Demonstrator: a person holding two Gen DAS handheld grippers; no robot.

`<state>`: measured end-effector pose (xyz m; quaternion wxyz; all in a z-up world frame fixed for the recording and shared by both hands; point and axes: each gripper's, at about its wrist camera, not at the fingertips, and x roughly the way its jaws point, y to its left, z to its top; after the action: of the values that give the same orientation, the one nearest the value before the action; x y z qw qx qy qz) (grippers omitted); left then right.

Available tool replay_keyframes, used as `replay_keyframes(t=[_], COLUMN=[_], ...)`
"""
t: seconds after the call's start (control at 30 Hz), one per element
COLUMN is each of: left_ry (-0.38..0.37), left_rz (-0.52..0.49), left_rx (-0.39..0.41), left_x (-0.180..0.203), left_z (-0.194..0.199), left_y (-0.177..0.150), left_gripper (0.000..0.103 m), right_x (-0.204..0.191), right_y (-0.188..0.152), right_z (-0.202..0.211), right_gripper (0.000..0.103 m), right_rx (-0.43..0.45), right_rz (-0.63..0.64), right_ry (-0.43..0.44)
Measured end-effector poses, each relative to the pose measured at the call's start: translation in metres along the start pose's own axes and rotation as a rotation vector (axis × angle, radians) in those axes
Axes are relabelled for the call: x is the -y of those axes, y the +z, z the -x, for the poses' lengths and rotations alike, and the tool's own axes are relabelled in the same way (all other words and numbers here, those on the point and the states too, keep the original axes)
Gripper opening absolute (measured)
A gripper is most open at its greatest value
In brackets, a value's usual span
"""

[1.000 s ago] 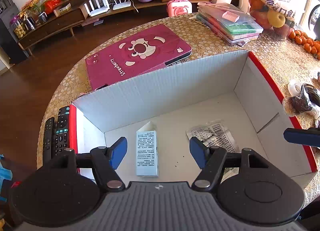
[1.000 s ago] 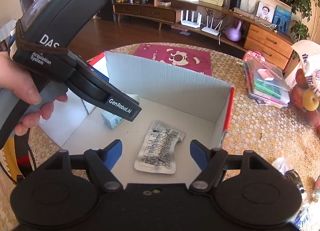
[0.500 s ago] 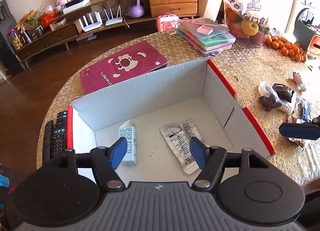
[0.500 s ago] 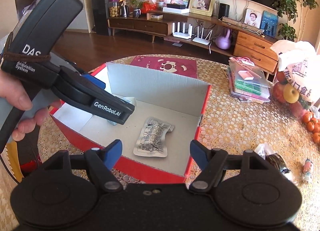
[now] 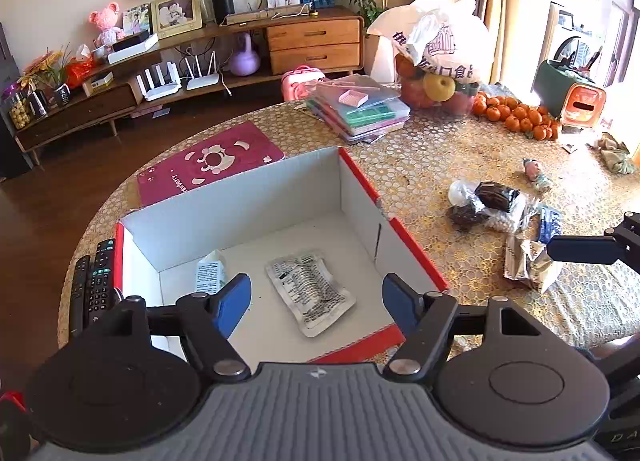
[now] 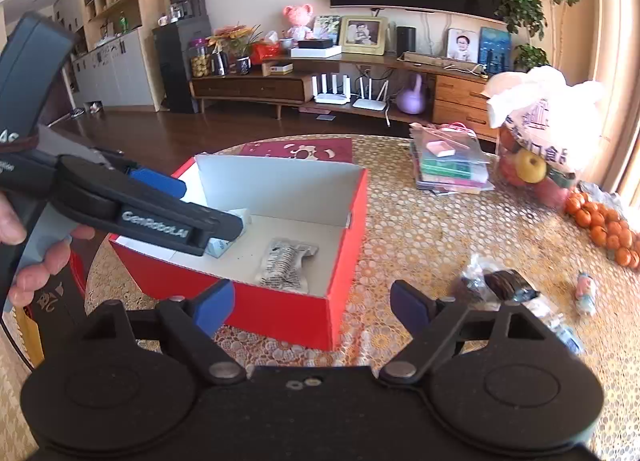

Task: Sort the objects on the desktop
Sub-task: 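Withdraw both tools from the box back toward the remaining items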

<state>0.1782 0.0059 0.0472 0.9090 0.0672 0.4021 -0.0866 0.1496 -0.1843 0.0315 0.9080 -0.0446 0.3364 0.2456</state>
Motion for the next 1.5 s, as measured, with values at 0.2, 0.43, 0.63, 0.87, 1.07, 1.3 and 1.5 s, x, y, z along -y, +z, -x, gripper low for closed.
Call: replay_keyframes(t=[0.2, 0.43, 0.63, 0.87, 1.07, 1.3, 1.5], left_ry=[-0.073, -0.141, -0.199, -0.224, -0.255, -0.292, -0.307], left_rz=[-0.021, -0.066, -0.080, -0.095, -0.121, -0.162, -0.197], left_rx=[0.035, 0.082, 0.099, 0.110, 0.127, 0.148, 0.142], left_x=[0.026, 0.063, 0.089, 0.116, 0.140, 0.168, 0.184], left_z=[0.015, 0.031, 0.034, 0.033, 0.027, 0.014, -0.003], left_y=[-0.009, -0.022, -0.032, -0.043, -0.049, -0.052, -0.051], left_gripper=[0.079, 0.082, 0.085, 0.085, 0.103, 0.103, 0.103], right_x=[0.021, 0.047, 0.076, 0.094, 0.112, 0.134, 0.145], right_y=[-0.016, -0.041, -0.060, -0.077, -0.087, -0.096, -0.103], right_z=[0.029, 0.061, 0.078, 0.091, 0.095, 0.089, 0.082], right_gripper=[0.100, 0.103, 0.103, 0.103, 0.103, 0.103, 0.103], right_rx=[0.056, 0.089, 0.101, 0.109, 0.099, 0.071, 0.054], right_rz=[-0.037, -0.069, -0.151, -0.180, -0.212, -0.244, -0.258], right_ry=[-0.034, -0.102, -0.161, -0.225, -0.267, -0.303, -0.316])
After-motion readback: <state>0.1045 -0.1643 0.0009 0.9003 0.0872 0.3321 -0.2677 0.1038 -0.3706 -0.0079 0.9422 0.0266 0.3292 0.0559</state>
